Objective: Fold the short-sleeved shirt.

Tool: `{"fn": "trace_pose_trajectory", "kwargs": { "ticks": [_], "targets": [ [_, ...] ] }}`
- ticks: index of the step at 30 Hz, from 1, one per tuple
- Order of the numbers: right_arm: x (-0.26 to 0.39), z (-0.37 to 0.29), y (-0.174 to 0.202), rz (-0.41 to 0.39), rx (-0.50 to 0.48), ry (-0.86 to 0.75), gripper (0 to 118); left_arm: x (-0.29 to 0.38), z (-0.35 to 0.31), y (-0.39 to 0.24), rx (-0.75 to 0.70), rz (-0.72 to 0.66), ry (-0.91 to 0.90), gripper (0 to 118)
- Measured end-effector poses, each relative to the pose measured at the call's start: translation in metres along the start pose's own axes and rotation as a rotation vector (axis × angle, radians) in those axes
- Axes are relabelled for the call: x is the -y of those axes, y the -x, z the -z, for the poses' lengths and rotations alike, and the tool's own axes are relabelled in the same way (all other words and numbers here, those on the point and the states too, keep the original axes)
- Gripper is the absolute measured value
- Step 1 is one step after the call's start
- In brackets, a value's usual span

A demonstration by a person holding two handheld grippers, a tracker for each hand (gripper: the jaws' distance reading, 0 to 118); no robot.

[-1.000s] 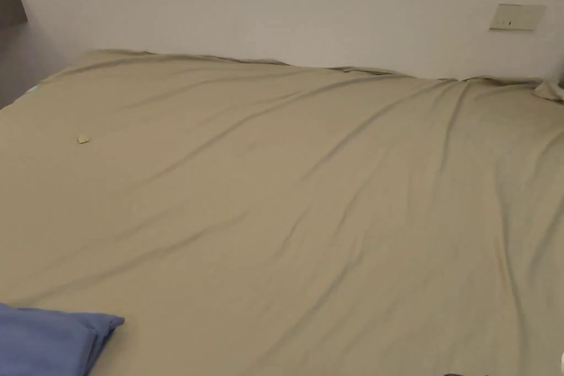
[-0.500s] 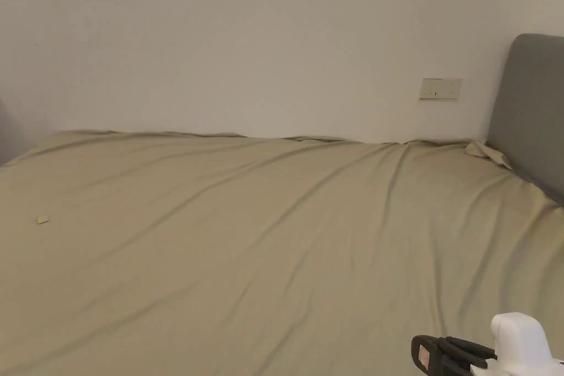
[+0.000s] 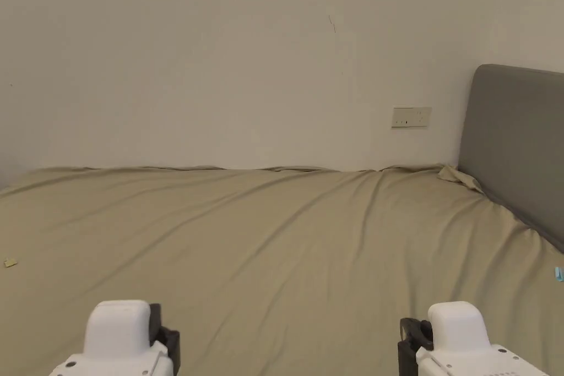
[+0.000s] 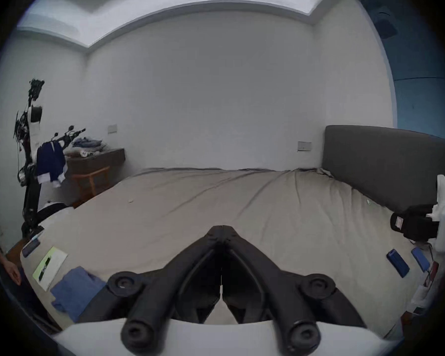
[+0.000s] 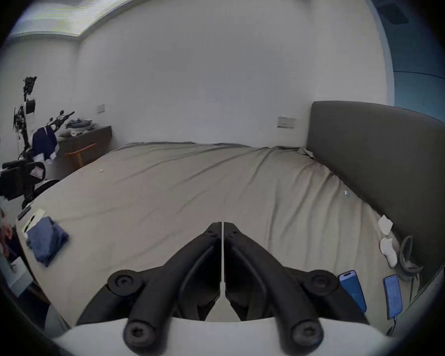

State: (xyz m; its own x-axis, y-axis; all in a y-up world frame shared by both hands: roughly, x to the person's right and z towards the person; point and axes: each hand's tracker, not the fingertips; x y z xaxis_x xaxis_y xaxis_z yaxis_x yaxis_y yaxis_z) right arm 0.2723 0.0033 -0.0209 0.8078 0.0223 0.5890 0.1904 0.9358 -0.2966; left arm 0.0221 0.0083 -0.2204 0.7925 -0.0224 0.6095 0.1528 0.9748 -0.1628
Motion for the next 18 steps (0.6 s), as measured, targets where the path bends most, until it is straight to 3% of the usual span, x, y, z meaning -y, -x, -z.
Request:
{"fn": "trace_pose_trajectory", "kwargs": {
  "ticks": [7,13,14,15,16,17,18],
  "targets": [
    [-0.049,0.015,-0.006,-0.053,0.069,-0.108,4,-0.043,0.024,-0.014,-0.020,0.007,-0.049,0],
    [-0.059,0.022,-0.009,-0.038,0.095,-0.146,4,-0.065,0.027,-0.018,-0.023,-0.009,-0.088,0],
    [-0.057,0.022,-0.009,-0.031,0.091,-0.149,9,-0.064,0.028,-0.018,-0.021,-0.010,-0.093,0],
    [-0.056,0.022,-0.009,-0.030,0.095,-0.149,25,-0.064,0.028,-0.018,-0.026,-0.013,-0.099,4],
    [-0.055,0.023,-0.010,-0.030,0.099,-0.146,55,-0.063,0.029,-0.016,-0.023,-0.018,-0.099,14],
    [-0.054,0.026,-0.010,-0.027,0.107,-0.127,103,-0.063,0.030,-0.015,-0.011,-0.031,-0.094,47],
    [-0.051,0.027,-0.011,-0.022,0.107,-0.116,118,-0.062,0.032,-0.015,-0.001,-0.049,-0.072,93]
  ]
}}
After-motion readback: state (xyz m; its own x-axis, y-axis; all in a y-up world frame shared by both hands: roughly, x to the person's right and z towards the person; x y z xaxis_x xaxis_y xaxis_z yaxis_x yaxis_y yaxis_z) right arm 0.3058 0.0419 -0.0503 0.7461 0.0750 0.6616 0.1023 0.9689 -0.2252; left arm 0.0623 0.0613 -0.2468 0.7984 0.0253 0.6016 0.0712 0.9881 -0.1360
